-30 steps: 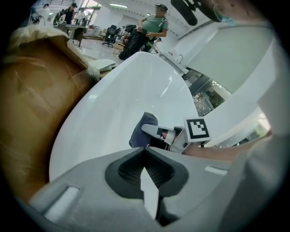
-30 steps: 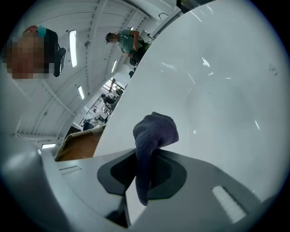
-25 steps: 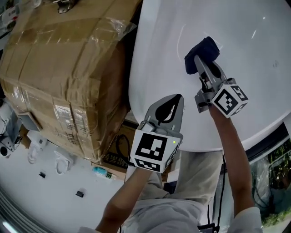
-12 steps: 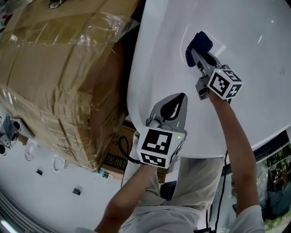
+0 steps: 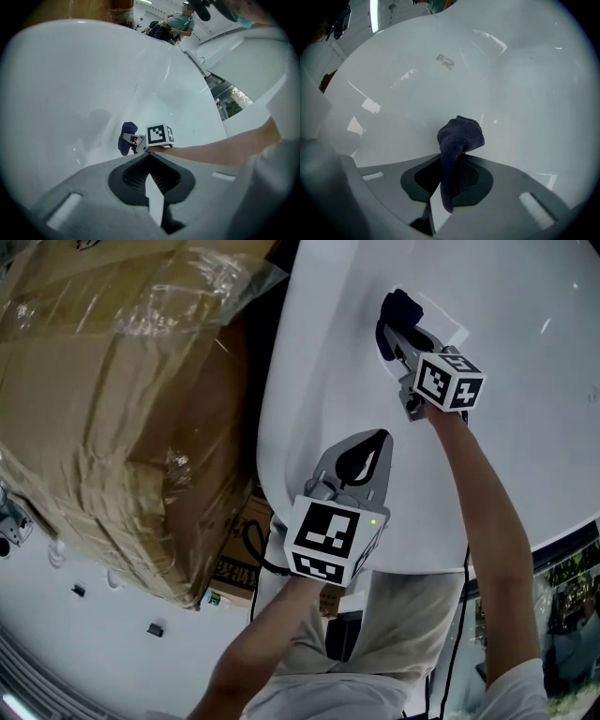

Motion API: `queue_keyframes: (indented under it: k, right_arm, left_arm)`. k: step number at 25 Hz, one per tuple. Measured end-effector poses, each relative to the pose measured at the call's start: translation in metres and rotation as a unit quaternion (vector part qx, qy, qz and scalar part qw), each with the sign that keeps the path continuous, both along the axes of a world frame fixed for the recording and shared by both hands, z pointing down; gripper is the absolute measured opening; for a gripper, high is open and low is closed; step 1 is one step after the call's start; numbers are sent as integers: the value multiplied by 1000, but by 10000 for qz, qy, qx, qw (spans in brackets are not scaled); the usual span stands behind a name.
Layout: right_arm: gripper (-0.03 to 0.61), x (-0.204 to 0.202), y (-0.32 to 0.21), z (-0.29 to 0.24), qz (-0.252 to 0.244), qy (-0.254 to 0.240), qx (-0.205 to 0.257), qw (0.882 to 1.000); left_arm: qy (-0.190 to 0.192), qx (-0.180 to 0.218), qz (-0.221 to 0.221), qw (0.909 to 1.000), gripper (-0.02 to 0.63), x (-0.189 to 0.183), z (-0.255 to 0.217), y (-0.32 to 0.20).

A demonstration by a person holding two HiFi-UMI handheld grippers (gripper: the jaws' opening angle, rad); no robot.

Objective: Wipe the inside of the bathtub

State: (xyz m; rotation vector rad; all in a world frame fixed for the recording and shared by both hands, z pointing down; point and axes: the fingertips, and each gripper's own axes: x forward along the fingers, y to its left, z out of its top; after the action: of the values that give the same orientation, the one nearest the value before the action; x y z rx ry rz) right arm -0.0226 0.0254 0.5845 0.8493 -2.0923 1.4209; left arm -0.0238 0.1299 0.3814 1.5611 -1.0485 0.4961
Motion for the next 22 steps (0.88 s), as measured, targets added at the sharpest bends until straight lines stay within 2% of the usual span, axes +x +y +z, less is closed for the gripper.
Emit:
queue_keyframes:
  k: [5, 8, 12, 17, 22]
  right_arm:
    - [46, 5, 8, 30, -73, 297, -120, 9995]
    - [46, 9, 13, 45, 91, 480, -210, 9986]
    - [46, -4, 24, 59, 348, 355, -490, 9976]
    - [46, -20, 37, 71, 509, 156, -862, 9949]
    - [46, -27, 40, 69, 659, -16, -1026, 9925]
  left_arm:
    - [14, 16, 77, 10000, -3, 4, 8, 3]
    - [47, 22, 87, 9999, -3, 6, 12, 4]
    - [-12, -39, 50, 10000, -3, 5, 15, 3]
    - [7, 72, -9, 10000, -3, 0, 7, -4]
    - [16, 123, -50, 9999, -3, -2, 5, -6]
